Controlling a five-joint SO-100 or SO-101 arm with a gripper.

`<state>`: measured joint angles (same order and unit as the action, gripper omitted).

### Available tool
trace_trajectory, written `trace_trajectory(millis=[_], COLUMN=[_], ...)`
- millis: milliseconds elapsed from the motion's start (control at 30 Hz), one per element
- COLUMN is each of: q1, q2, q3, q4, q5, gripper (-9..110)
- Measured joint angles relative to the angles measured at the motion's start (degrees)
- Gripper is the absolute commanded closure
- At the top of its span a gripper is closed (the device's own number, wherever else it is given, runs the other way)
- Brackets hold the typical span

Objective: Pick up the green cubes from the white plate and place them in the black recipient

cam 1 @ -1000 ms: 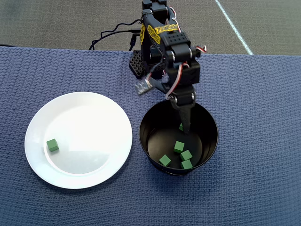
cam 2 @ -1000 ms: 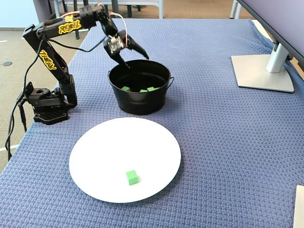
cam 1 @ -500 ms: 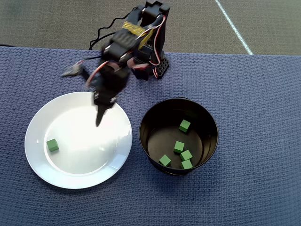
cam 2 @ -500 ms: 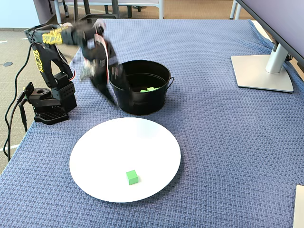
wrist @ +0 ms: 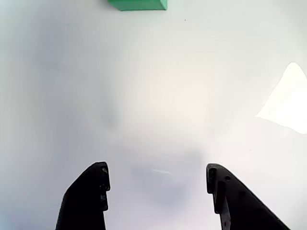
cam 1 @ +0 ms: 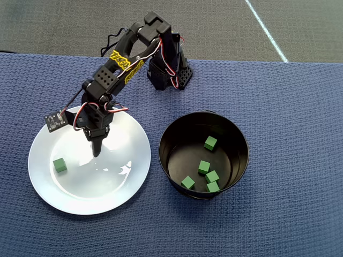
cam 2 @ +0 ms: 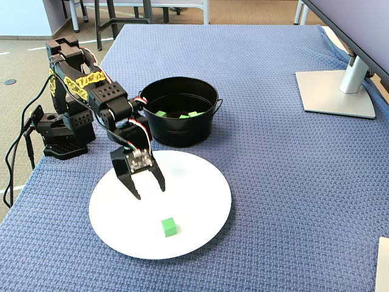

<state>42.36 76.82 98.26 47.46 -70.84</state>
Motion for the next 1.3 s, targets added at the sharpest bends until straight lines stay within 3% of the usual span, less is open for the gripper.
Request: trace_trajectory(millis=[733, 1300], q1=[5.01, 4.83], q2=[-22.06, -26.54], q3=[-28.04, -34.45], q4=[5.27, 3.25], q5=[-0.35, 2.9], gripper=[83, 83])
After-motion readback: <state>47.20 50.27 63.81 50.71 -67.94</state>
